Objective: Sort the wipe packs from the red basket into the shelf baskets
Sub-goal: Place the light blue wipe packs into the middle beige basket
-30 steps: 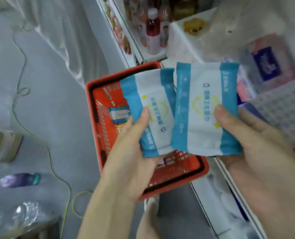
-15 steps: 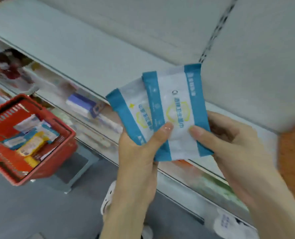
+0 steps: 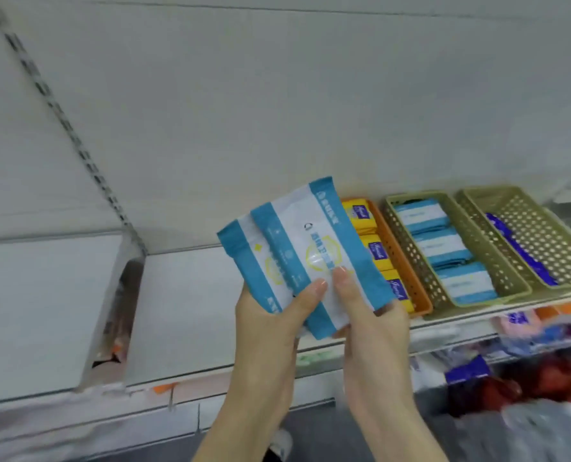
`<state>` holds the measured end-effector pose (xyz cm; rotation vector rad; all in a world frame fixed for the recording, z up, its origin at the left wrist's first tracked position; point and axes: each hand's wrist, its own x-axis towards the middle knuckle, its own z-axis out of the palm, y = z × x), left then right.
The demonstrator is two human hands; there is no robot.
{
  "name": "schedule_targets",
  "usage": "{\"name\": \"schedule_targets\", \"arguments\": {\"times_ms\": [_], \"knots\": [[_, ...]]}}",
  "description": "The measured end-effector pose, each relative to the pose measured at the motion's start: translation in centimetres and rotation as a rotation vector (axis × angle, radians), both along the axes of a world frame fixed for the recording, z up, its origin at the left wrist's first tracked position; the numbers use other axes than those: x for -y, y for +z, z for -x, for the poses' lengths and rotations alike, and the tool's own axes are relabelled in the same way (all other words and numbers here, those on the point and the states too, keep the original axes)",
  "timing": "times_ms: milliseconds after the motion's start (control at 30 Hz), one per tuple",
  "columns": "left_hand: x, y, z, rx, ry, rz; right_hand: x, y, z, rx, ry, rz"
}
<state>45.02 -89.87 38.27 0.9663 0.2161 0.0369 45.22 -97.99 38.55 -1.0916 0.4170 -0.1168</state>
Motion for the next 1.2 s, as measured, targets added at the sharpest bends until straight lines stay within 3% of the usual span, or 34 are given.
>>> {"name": "schedule_targets", "arguments": {"times_ms": [267, 400, 600, 667, 767, 867, 1000, 1200], "knots": [[6.8, -4.2, -3.9, -0.180, -0.533, -0.063, 11.0, -4.7, 0.1, -0.159, -0.381, -0.202], [9.1, -5.0, -6.7, -0.254, -0.627, -0.137, 19.0, -6.3, -0.9, -0.132, -0.488, -0.106], [13.3, -6.5, -12.0, -0.262, -0.237, -0.655, 33.0, -10.1, -7.1, -0.171, -0.339, 0.254], [14.7, -7.3, -12.8, -0.335, -0.074, -0.620, 36.3, -11.7, -10.8, -0.210, -0.203, 0.371], [17.2, -7.9, -13.3, -0.447, 0.106, -0.306, 38.4, -13.2, -15.8, -0.209, -0.002, 0.502], [19.7, -7.5, -13.2, -0.515, 0.240, -0.171, 37.8, -14.3, -20.2, -0.203, 0.120, 0.457], [21.7, -7.4, -13.0, -0.551, 0.369, -0.191, 35.7, -14.8, -26.7, -0.216, 0.198, 0.363], [22.8, -7.8, -12.7, -0.590, 0.512, -0.354, 34.1, -15.4, -31.2, -0.182, 0.286, 0.530]]}}
